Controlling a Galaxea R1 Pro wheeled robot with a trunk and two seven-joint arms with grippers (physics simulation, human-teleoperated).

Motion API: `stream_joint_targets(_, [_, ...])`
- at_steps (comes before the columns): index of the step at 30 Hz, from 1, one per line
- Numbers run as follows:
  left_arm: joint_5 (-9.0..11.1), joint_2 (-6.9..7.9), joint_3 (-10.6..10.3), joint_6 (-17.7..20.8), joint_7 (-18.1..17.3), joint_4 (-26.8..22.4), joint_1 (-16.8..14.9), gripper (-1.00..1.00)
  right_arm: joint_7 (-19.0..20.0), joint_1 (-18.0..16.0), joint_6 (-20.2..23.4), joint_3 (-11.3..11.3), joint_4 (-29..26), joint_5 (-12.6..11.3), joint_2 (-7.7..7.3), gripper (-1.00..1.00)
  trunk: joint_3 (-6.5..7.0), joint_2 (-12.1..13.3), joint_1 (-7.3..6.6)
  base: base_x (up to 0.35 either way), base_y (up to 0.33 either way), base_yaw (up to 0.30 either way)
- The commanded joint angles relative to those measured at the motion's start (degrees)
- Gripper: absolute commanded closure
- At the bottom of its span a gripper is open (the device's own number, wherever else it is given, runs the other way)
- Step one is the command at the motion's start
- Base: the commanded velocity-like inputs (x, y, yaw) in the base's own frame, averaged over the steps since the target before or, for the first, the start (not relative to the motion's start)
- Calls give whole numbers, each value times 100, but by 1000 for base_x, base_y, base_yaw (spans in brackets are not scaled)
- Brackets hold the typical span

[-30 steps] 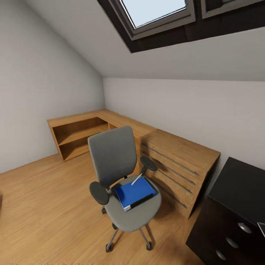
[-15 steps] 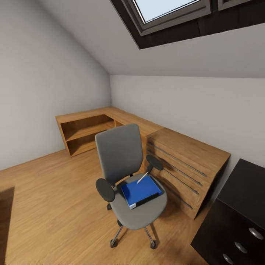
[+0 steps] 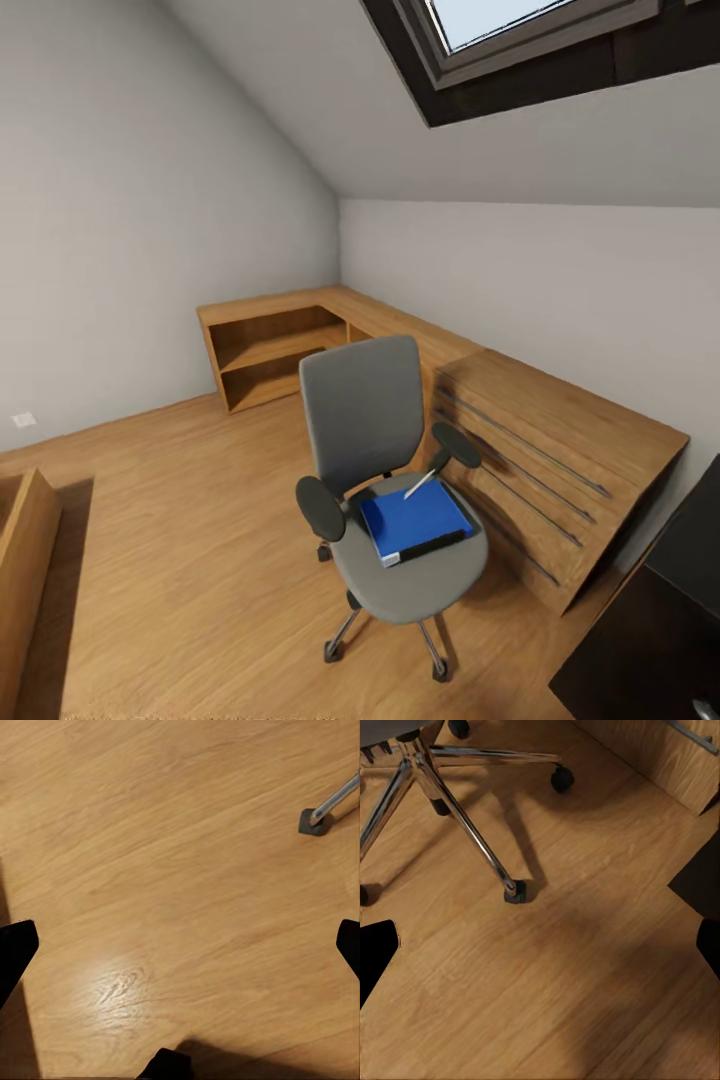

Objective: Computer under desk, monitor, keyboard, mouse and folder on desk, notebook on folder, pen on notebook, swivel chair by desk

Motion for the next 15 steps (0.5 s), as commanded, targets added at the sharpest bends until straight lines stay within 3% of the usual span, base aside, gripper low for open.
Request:
stream_joint_targets(1, [60,3,-48,-37,32,12,-10,-100,27,-3,-18,-52,4,40,-2,-100,-9,-3,0,0,0,246])
stream_joint_targets(15, [52,7,-40,-39,32,53,-9,-100,27,-3,-18,-53,4,33,-2,-100,-59,-3,0,0,0,247])
